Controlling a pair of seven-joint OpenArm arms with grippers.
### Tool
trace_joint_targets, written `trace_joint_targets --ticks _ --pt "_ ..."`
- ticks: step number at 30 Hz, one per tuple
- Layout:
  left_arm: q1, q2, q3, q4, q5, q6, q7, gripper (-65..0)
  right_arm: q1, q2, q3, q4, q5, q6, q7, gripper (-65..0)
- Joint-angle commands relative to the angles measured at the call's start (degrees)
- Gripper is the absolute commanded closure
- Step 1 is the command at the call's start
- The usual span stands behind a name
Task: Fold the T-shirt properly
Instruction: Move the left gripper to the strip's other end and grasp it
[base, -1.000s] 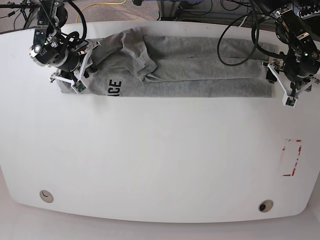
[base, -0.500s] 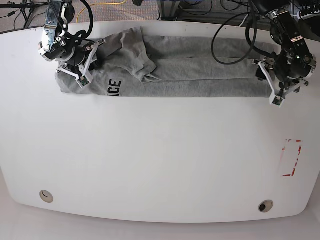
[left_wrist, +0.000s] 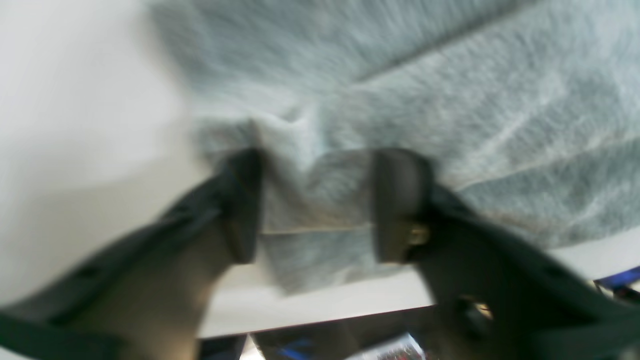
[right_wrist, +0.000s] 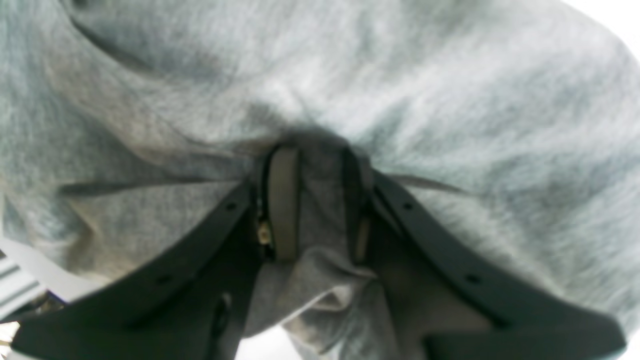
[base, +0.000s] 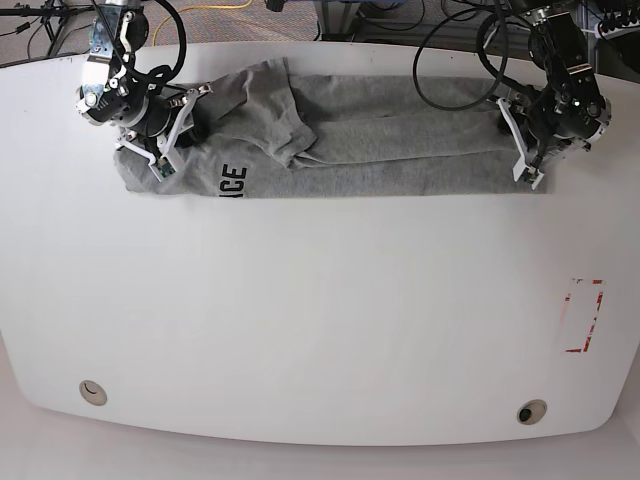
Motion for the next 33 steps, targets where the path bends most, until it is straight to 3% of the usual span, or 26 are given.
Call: trace_joint_targets --ticks 1,5,17,24,33 --pt "-0.4 -2.5 1.2 -3.4 -0.4 -0.1 -2.2 -19.2 0.6 0.3 0.0 -2.1 -1.8 0.1 -2.1 -13.8" --pt "-0.7 -3.0 1.9 -7.1 -0.4 -0.1 -4.3 -16.7 1.2 0.3 0.2 -4.9 -1.8 0.1 -1.7 -13.8" --pt "-8.6 -5.6 5.0 -19.9 -0.4 -0.1 -7.9 -17.9 5.7 0.9 0.2 -13.5 -1.9 0.1 3.6 -13.8" --pt "-12.8 -5.7 5.4 -21.7 -0.6 -0.1 -7.6 -28.3 7.8 2.4 0.1 -13.9 -1.8 0.1 4.9 -13.8" --pt "-14.4 -5.5 2.5 -10.4 -1.1 -0.1 -3.4 -41.7 8.8 2.7 0.1 -13.9 -1.8 0.1 4.9 -13.8"
